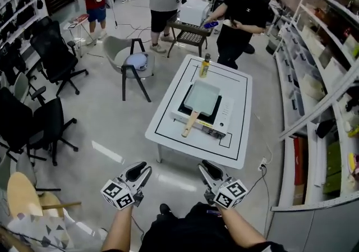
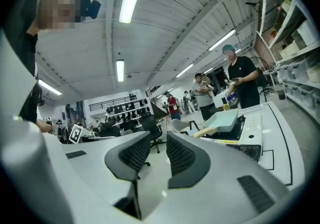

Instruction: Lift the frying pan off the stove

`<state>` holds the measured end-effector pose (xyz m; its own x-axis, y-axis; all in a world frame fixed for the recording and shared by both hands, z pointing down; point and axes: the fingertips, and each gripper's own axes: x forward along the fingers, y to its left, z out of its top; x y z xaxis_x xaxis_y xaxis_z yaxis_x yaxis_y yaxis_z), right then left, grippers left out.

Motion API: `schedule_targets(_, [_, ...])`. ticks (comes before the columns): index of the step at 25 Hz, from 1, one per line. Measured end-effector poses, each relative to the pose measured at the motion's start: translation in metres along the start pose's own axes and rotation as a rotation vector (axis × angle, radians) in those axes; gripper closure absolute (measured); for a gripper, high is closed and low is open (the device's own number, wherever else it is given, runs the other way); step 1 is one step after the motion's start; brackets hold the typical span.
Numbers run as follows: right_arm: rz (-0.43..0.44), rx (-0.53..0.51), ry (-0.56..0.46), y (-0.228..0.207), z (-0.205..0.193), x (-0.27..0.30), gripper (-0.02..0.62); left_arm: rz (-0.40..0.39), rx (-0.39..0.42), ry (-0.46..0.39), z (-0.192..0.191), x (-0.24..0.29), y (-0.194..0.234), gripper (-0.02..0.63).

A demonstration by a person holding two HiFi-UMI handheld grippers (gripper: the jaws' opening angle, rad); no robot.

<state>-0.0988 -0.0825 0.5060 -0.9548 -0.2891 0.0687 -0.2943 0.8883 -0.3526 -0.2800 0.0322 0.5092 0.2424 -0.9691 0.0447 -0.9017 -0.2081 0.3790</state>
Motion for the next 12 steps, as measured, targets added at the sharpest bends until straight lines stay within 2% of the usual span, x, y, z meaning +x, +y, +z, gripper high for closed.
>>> schedule_targets(6, [-0.039,0.084,-0.004,-0.021,-0.002,0.014,0.471,-0.096,-0.006,0.054,0.013,0.043,0.034,0.495])
schedule_targets(12, [-0.027,0.201,-0.034,-0.062,0.007,0.039,0.468,-0.203,-0.066,0.114,0.028,0.107,0.056,0.495])
